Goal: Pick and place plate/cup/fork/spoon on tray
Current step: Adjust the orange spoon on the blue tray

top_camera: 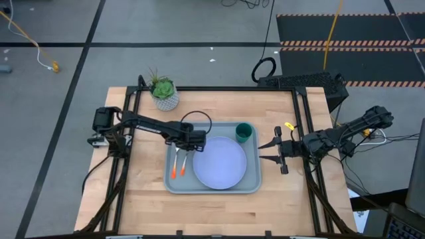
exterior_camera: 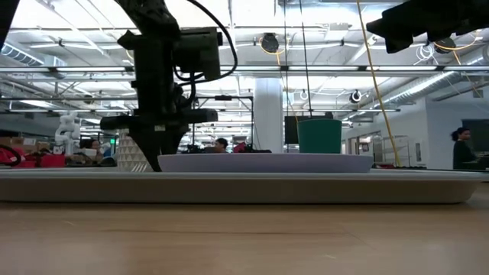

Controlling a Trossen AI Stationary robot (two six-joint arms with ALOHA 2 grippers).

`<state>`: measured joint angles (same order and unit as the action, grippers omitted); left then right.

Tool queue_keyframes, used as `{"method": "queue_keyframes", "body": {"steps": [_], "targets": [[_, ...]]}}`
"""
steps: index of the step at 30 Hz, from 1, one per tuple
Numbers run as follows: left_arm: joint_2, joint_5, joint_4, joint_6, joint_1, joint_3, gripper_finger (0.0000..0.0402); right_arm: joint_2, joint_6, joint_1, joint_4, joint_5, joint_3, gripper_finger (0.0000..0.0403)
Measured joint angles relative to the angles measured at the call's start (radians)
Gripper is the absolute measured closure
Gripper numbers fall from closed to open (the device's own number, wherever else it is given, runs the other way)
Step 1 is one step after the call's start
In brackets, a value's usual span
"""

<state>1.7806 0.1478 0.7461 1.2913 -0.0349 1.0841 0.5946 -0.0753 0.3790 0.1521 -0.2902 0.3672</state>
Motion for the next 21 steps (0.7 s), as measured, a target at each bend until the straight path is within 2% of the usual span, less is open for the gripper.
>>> {"method": "queue_keyframes", "body": {"steps": [15, 21], "targets": [[0.0, -0.016, 0.016, 0.0, 0.003, 0.0, 0.0321, 0.001, 0.003, 0.0, 0.0, 0.0, 0.0, 0.0259], [0.0, -0.016, 0.079, 0.022, 0.003, 0.0, 0.0321, 0.001, 0.003, 0.0, 0.0, 0.0, 0.0, 0.0259]]}}
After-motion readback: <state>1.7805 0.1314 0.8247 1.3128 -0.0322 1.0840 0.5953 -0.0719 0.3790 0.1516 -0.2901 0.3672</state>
